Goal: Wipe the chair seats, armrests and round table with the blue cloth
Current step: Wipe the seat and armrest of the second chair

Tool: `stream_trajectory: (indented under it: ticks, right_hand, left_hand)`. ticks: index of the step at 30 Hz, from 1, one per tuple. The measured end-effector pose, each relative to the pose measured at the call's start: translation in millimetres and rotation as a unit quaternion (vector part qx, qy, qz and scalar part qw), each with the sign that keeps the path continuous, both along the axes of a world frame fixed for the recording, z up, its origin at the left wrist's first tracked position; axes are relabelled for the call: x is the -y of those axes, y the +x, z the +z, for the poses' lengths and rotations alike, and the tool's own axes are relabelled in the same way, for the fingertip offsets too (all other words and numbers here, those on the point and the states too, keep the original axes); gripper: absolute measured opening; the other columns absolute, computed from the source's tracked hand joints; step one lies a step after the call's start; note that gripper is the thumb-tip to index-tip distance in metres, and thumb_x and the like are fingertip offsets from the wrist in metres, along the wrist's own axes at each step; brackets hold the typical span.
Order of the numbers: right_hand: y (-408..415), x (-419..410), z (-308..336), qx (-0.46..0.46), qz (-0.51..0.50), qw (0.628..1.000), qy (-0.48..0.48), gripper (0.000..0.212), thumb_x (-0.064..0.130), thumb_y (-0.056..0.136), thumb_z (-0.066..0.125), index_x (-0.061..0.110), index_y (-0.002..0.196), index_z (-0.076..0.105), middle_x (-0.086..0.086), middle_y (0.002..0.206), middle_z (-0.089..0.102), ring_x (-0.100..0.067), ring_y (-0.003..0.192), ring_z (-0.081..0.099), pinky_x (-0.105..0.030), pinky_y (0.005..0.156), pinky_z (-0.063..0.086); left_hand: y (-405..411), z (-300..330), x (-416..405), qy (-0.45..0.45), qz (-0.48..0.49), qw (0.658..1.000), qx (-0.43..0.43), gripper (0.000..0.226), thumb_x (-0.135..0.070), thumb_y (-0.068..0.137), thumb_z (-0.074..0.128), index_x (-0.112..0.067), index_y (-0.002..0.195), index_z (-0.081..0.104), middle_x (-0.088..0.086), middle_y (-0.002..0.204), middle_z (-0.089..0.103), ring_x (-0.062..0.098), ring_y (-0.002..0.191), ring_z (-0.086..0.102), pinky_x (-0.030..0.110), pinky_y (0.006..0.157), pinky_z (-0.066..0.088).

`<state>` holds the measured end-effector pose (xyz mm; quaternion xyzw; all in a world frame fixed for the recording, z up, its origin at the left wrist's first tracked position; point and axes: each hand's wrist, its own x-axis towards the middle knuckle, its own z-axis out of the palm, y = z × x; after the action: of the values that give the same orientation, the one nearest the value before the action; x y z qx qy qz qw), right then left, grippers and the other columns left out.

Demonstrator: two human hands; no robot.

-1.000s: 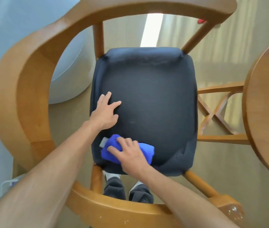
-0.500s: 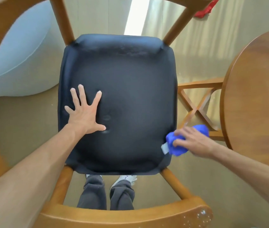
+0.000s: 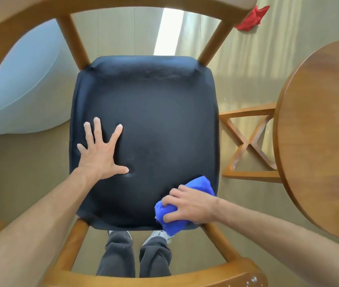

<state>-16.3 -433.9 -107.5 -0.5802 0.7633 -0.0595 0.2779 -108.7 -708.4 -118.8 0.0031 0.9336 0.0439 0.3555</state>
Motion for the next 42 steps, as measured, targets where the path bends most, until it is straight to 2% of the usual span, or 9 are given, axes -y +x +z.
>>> stream_trajectory:
  ticks: [2,6,10,16,19,24,30,37,42]
  right_hand:
    - [-26.3,-41.2,-2.5,-0.022,-0.188,0.982,-0.02,0.046,0.005,0.069,0.066,0.026,0.11,0.061,-0.011,0.119,0.054,-0.032,0.093,0.053,-0.042,0.075,0.048]
    - [-59.0,-103.5,-3.2,0.006,-0.613,0.79,0.005,0.047,-0.008,0.07,0.063,0.013,0.111,0.054,-0.01,0.121,0.041,-0.03,0.105,0.051,-0.041,0.088,0.047]
    - [-6.2,-94.3,-0.9,0.079,-0.516,0.852,-0.032,0.045,-0.005,0.065,0.063,0.018,0.101,0.047,-0.004,0.114,0.038,-0.024,0.095,0.051,-0.033,0.083,0.049]
    - [31.7,-78.4,9.9,0.101,-0.078,0.99,0.051,0.054,0.001,0.058,0.07,0.026,0.101,0.048,-0.007,0.115,0.054,-0.025,0.09,0.055,-0.03,0.071,0.049]
    - [-1.9,-87.0,12.0,0.04,-0.135,0.989,0.043,0.055,-0.004,0.054,0.069,0.024,0.099,0.055,-0.008,0.113,0.057,-0.025,0.09,0.057,-0.031,0.071,0.05]
    - [-85.3,-76.8,8.3,-0.025,-0.493,0.87,-0.007,0.038,-0.01,0.068,0.064,0.007,0.102,0.062,-0.017,0.114,0.05,-0.035,0.099,0.053,-0.033,0.077,0.046]
    - [-191.5,18.5,-12.0,-0.116,-0.773,0.624,0.01,0.054,-0.003,0.078,0.051,0.017,0.128,0.046,-0.013,0.128,0.038,-0.032,0.108,0.044,-0.035,0.093,0.04]
    - [-158.2,143.6,-11.2,-0.119,-0.47,0.874,-0.038,0.054,0.008,0.068,0.061,0.019,0.121,0.06,-0.014,0.128,0.053,-0.032,0.084,0.05,-0.04,0.071,0.043]
    - [-170.8,41.1,-10.3,-0.19,-0.561,0.805,-0.018,0.055,0.004,0.074,0.057,0.023,0.125,0.06,-0.014,0.126,0.055,-0.037,0.086,0.054,-0.04,0.067,0.045]
  left_hand:
    - [0.0,-0.9,0.1,0.005,0.001,1.0,-0.003,0.132,-0.064,0.057,0.081,-0.042,0.149,-0.012,0.012,0.15,-0.037,0.039,0.139,-0.031,0.067,0.107,0.023]
    - [0.8,-1.7,0.1,0.012,0.007,1.0,0.002,0.133,-0.063,0.056,0.082,-0.042,0.149,-0.01,0.011,0.15,-0.038,0.038,0.139,-0.032,0.068,0.106,0.023]
    - [1.0,-3.6,0.2,0.017,0.008,1.0,-0.003,0.133,-0.062,0.055,0.083,-0.042,0.149,-0.008,0.012,0.151,-0.037,0.038,0.139,-0.031,0.069,0.106,0.023]
    - [4.7,-4.1,2.4,0.008,0.007,1.0,-0.003,0.133,-0.063,0.055,0.082,-0.042,0.149,-0.01,0.011,0.149,-0.039,0.038,0.139,-0.032,0.067,0.106,0.024]
    - [3.4,-4.9,0.4,0.004,0.0,1.0,-0.005,0.134,-0.065,0.055,0.081,-0.041,0.149,-0.012,0.012,0.148,-0.04,0.039,0.138,-0.033,0.067,0.106,0.025]
    - [3.3,-5.8,-3.5,-0.005,-0.005,1.0,-0.002,0.133,-0.065,0.058,0.079,-0.04,0.148,-0.016,0.015,0.146,-0.044,0.041,0.136,-0.036,0.066,0.106,0.025]
    - [3.2,-11.3,-4.5,-0.007,-0.012,1.0,-0.001,0.134,-0.066,0.06,0.077,-0.039,0.147,-0.021,0.017,0.143,-0.046,0.043,0.135,-0.037,0.066,0.106,0.025]
    - [5.3,-12.3,1.7,0.003,-0.008,1.0,0.008,0.132,-0.065,0.061,0.076,-0.039,0.147,-0.021,0.015,0.141,-0.05,0.04,0.133,-0.041,0.066,0.108,0.024]
    - [6.4,-12.4,0.9,0.009,-0.008,1.0,-0.004,0.135,-0.064,0.061,0.075,-0.041,0.142,-0.03,0.014,0.138,-0.054,0.04,0.131,-0.044,0.066,0.108,0.023]
